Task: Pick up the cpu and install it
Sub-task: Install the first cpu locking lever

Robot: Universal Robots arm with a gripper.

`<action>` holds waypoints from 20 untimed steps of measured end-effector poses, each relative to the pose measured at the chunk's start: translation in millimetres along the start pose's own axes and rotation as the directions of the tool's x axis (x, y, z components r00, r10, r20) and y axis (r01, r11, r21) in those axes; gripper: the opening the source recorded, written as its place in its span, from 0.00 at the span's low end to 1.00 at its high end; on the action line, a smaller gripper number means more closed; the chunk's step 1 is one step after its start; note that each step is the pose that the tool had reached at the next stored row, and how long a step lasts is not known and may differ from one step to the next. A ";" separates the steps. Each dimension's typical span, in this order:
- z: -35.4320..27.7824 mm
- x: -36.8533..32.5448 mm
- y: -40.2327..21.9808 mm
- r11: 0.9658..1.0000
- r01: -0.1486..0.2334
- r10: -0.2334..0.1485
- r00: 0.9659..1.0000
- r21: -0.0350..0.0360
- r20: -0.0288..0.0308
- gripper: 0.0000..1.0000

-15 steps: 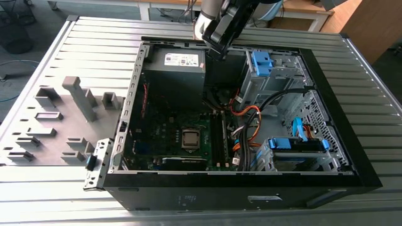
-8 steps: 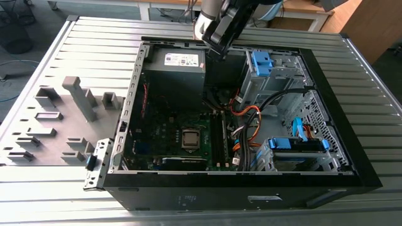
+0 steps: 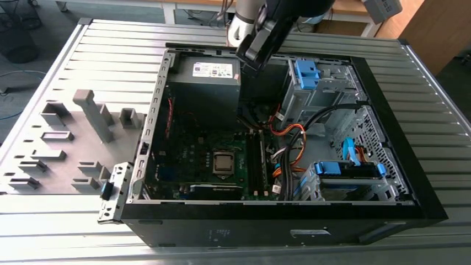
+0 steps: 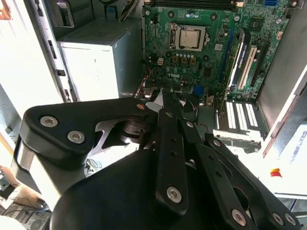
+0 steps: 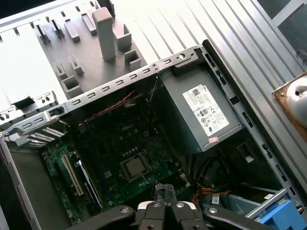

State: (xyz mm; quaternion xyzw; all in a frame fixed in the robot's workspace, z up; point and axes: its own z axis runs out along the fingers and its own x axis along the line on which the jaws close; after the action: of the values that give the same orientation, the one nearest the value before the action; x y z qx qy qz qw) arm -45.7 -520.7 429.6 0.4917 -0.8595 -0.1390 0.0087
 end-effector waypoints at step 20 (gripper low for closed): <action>33.5 4.3 -8.5 1.000 0.001 -0.001 1.000 0.005 0.000 0.11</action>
State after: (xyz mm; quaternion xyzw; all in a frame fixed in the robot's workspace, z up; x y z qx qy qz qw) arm -45.8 -520.7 394.8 0.4920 -0.8597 -0.1369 0.0075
